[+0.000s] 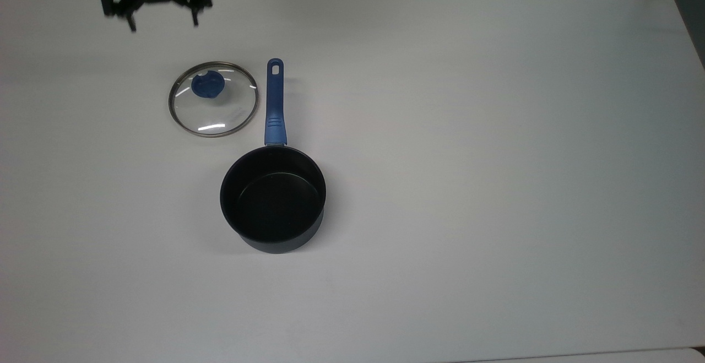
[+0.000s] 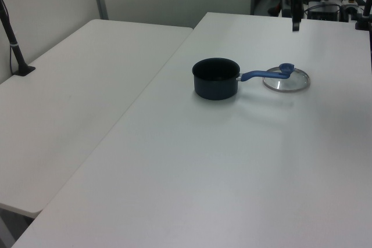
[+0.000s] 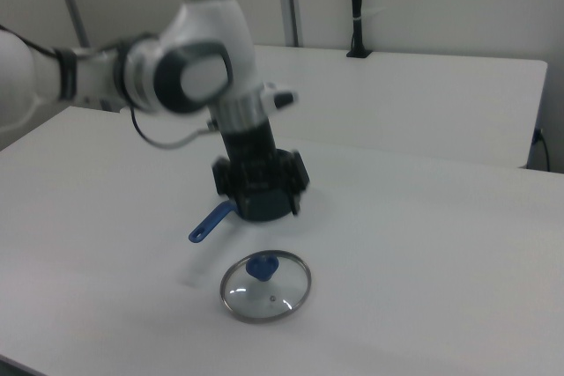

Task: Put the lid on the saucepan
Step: 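Move the gripper over the glass lid and lower onto its blue knob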

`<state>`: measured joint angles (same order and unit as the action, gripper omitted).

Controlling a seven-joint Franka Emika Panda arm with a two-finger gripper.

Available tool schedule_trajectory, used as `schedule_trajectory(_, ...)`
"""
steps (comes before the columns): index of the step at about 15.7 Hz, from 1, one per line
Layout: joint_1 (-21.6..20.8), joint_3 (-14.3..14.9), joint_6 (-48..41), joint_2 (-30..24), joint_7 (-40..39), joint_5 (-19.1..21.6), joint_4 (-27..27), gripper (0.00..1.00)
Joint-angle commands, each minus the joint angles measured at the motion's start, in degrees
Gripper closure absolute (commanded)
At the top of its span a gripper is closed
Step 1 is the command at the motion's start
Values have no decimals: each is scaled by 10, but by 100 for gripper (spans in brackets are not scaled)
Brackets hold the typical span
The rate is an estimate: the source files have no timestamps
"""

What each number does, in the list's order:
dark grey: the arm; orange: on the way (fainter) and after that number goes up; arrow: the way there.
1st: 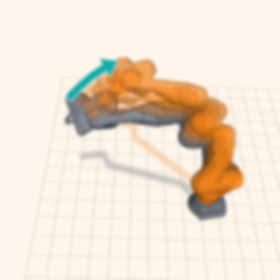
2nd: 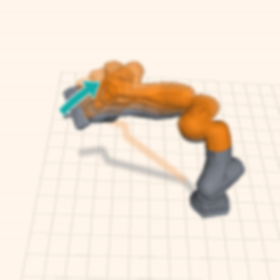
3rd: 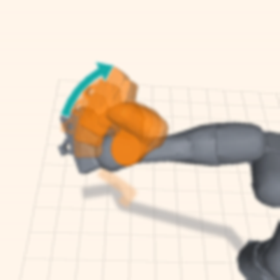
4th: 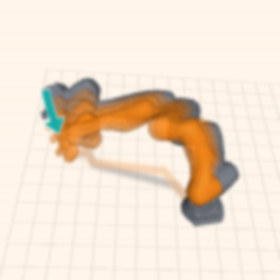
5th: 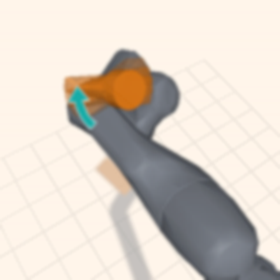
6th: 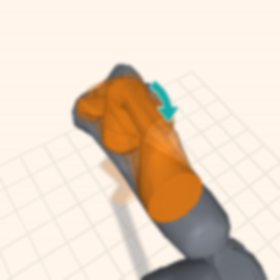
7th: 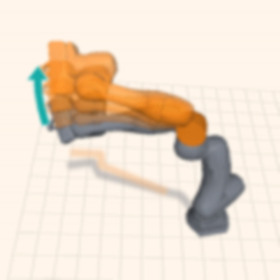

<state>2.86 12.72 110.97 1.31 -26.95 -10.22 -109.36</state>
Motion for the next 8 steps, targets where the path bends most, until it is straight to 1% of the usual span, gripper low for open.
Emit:
schedule_trajectory(1,-5,13,140,1,-6,-11,-117,0)
schedule_trajectory(8,-8,12,158,54,1,8,-122,0)
